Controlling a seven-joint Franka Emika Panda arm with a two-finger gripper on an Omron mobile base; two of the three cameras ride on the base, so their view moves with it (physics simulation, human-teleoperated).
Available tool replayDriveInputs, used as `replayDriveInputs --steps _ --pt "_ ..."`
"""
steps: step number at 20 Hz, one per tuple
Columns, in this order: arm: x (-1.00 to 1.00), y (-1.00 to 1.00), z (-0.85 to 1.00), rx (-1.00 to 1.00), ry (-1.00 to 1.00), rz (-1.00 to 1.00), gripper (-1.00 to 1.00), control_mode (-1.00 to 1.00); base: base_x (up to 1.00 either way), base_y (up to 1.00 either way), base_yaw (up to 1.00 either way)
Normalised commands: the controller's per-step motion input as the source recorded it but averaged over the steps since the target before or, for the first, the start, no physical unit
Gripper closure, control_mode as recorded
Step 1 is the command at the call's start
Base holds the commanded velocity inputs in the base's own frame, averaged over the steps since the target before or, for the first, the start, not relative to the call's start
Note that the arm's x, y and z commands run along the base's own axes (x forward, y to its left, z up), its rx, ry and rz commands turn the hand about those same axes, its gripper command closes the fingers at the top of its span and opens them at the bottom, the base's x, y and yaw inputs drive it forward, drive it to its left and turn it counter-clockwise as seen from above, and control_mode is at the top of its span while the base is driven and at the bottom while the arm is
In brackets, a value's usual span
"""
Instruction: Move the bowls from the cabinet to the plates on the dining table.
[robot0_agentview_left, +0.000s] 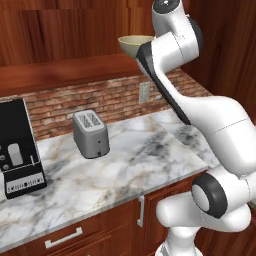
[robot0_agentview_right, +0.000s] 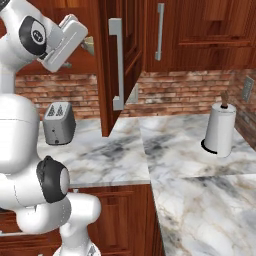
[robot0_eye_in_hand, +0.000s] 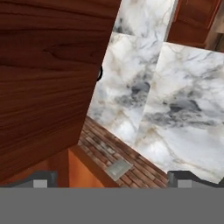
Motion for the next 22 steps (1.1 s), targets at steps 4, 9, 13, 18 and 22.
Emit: replayDriveInputs --steps 4,9,13,18,22 --pt "0.39 0.00 0.00 0.00 0.00 0.00 -1.00 -1.00 0.00 0.00 0.00" --pt "0.49 0.00 0.00 0.00 0.00 0.00 -1.00 -1.00 0.00 0.00 0.00" --pt "0.60 0.00 -0.08 -0.01 0.00 0.00 -1.00 -1.00 0.00 0.00 0.00" --pt "0.64 0.06 -0.09 -0.02 0.00 0.00 -1.00 -1.00 0.00 0.00 0.00" --pt "0.55 0.09 -0.03 -0.03 0.00 0.00 -1.00 -1.00 0.00 0.00 0.00"
